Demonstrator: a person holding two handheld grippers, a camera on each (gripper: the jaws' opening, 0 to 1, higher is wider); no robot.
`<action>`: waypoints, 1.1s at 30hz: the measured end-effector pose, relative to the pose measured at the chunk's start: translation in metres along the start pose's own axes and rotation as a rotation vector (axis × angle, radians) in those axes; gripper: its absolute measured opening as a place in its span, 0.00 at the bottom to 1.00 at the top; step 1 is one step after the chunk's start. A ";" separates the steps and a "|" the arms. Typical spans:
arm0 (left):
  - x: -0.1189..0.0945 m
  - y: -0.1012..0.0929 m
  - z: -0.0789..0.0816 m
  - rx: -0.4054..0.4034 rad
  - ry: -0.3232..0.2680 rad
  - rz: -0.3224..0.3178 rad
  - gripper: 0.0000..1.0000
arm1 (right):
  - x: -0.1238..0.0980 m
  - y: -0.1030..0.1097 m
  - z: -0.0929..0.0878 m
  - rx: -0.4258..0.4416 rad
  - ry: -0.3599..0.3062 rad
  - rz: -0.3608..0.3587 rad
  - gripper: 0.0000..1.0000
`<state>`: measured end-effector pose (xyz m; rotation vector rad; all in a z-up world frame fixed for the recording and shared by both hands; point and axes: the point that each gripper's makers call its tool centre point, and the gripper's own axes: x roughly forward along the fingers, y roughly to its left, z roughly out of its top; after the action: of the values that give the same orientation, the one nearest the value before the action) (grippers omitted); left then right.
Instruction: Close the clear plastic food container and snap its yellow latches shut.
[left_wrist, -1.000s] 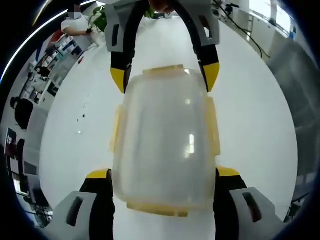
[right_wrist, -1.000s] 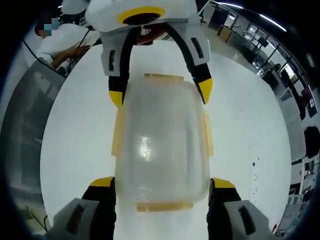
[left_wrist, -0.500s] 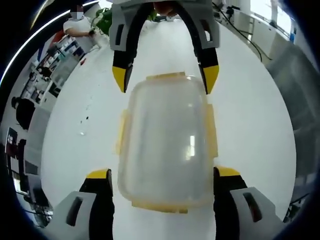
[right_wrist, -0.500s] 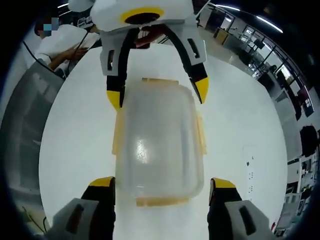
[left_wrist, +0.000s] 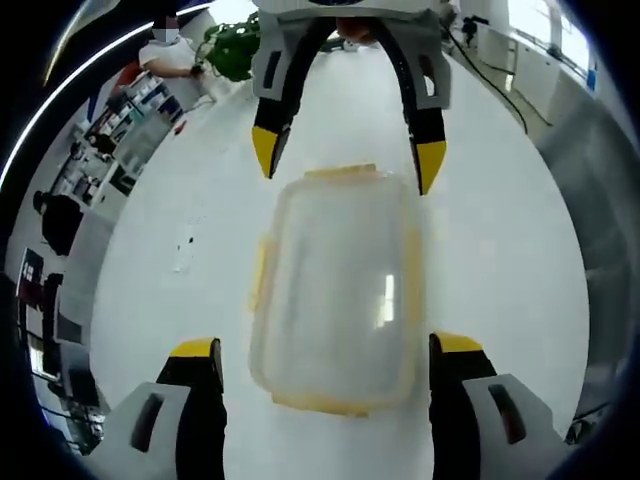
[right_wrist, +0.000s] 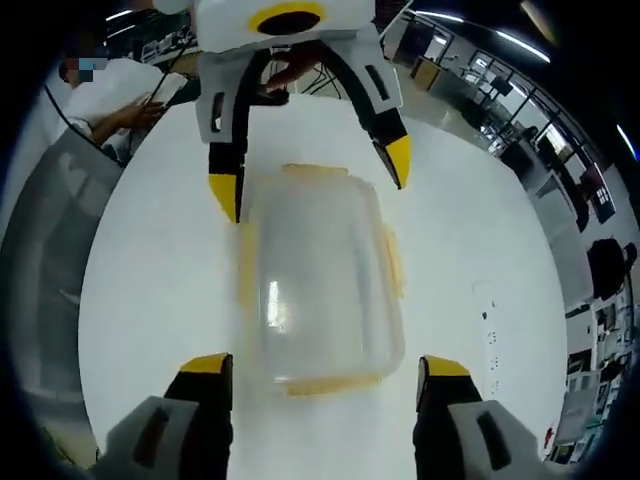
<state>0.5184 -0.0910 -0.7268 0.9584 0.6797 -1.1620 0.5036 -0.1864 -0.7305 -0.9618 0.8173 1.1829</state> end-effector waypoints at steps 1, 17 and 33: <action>-0.001 0.000 0.000 -0.007 -0.001 0.003 0.83 | -0.001 0.000 0.001 0.016 -0.005 -0.008 0.74; -0.030 -0.001 0.004 -0.097 -0.072 0.124 0.82 | -0.019 0.017 0.007 0.117 -0.075 -0.098 0.74; -0.061 -0.024 0.002 -0.200 -0.171 0.226 0.83 | -0.031 0.059 0.004 0.218 -0.166 -0.155 0.75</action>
<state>0.4778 -0.0681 -0.6803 0.7366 0.5240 -0.9441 0.4399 -0.1880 -0.7112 -0.7238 0.7093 1.0023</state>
